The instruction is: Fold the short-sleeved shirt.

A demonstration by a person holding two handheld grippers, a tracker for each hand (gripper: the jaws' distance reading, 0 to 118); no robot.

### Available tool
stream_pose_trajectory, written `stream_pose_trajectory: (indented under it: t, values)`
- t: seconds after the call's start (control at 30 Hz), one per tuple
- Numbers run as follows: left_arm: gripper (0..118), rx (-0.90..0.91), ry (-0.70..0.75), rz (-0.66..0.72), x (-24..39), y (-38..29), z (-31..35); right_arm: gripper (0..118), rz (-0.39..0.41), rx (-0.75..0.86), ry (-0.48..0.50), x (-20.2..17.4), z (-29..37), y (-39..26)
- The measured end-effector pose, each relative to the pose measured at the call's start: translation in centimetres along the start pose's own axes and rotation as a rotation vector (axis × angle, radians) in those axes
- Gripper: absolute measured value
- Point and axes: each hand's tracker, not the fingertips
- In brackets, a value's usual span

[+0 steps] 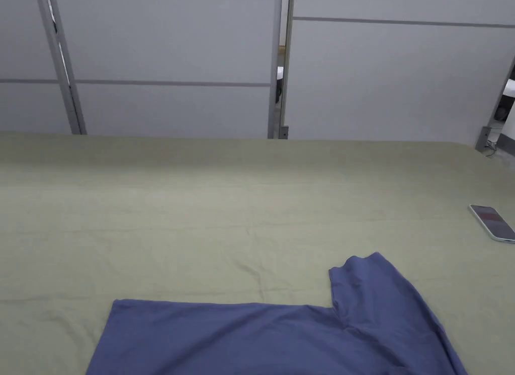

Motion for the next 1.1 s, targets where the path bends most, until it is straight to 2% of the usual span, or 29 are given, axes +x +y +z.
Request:
stream_pose_trajectory:
  t: [0.03, 0.07, 0.1, 0.23, 0.3, 0.37, 0.4, 0.43, 0.47, 0.5, 0.53, 0.57, 0.6, 0.63, 0.7, 0.73, 0.77, 0.8, 0.83, 0.87, 0.9, 0.93, 0.97, 1.03, 1.1]
  values:
    - [107, 0.043, 0.024, 0.008, -0.3, 0.3, 0.7, 110, 0.025, 0.036, -0.044, 0.5, 0.5, 0.3]
    - [118, 0.095, 0.029, 0.022, 0.1, 0.6, 2.2, 117, 0.038, 0.090, -0.067, 0.5, 1.6, 0.7]
    - [118, 0.172, 0.007, 0.041, -0.3, 1.0, 3.5, 118, 0.036, 0.151, -0.067, 0.4, 3.0, 1.2]
    - [118, 0.603, -0.110, 0.090, 0.8, 4.5, 9.9, 118, -0.061, 0.588, -0.028, -0.2, 9.7, 4.9]
    - [118, 0.768, -0.161, 0.062, 2.5, 6.7, 11.6, 118, -0.076, 0.796, 0.015, -1.5, 12.0, 6.7]
    - [118, 0.846, -0.190, -0.007, 4.3, 8.4, 11.9, 117, -0.078, 0.928, 0.019, -3.1, 13.2, 7.9]
    - [113, 0.861, -0.182, -0.039, 5.1, 9.1, 11.8, 116, -0.063, 0.954, 0.046, -3.8, 13.3, 8.4]
    - [73, 0.864, -0.165, -0.051, 5.8, 9.7, 11.5, 93, -0.036, 0.967, 0.103, -4.6, 13.4, 8.8]
    - [7, 0.855, -0.153, -0.057, 6.8, 10.2, 10.9, 32, -0.020, 0.977, 0.146, -5.5, 13.5, 9.0]
    - [0, 0.848, -0.151, -0.034, 6.8, 10.9, 10.9, 2, -0.050, 0.983, 0.087, -6.6, 13.1, 9.3]
    - [0, 0.819, -0.225, -0.015, 6.4, 11.5, 9.7, 2, -0.070, 1.024, 0.032, -7.5, 12.8, 9.4]
    - [0, 0.757, -0.306, -0.009, 5.8, 12.5, 8.9, 2, -0.005, 0.975, 0.126, -7.6, 12.4, 9.9]
    - [0, 0.748, -0.319, 0.021, 6.2, 13.1, 8.0, 2, -0.010, 0.947, 0.149, -8.2, 12.0, 10.2]
    - [0, 0.724, -0.275, 0.028, 6.2, 13.9, 6.9, 2, -0.025, 0.954, 0.123, -8.8, 11.5, 10.5]
    - [0, 0.634, -0.225, -0.026, 6.1, 15.9, 4.1, 2, 0.002, 0.911, 0.119, -8.2, 10.2, 11.0]
    - [7, 0.574, -0.207, -0.033, 5.8, 17.1, 2.1, 2, -0.005, 0.900, 0.115, -8.3, 9.7, 11.2]
    - [39, 0.501, -0.204, -0.025, 5.4, 18.3, -0.1, 2, -0.014, 0.877, 0.118, -8.3, 9.1, 11.6]
    - [91, 0.433, -0.219, -0.005, 4.8, 19.4, -2.4, 2, -0.019, 0.864, 0.119, -8.3, 8.6, 11.8]
    - [118, 0.312, -0.230, 0.036, 4.1, 20.9, -5.6, 2, -0.030, 0.855, 0.110, -7.4, 8.1, 11.3]
    - [118, 0.135, -0.194, 0.068, 3.4, 22.4, -9.3, 2, -0.040, 0.840, 0.107, -7.2, 7.5, 11.5]
    - [118, 0.117, -0.197, 0.080, 3.0, 23.3, -11.2, 2, -0.048, 0.823, 0.108, -7.1, 7.1, 11.7]
    - [117, 0.043, -0.142, 0.119, 2.8, 23.6, -13.5, 2, -0.055, 0.806, 0.107, -6.7, 6.7, 11.5]
    - [113, -0.011, -0.097, 0.098, 3.1, 23.8, -14.8, 2, -0.055, 0.796, 0.101, -6.3, 6.3, 11.3]
    - [89, 0.027, -0.063, 0.035, 3.9, 21.3, -16.9, 2, -0.035, 0.765, 0.072, -6.0, 5.4, 11.7]
    - [84, 0.032, -0.009, -0.003, 5.2, 20.7, -17.9, 2, -0.036, 0.735, 0.058, -5.7, 4.7, 11.7]
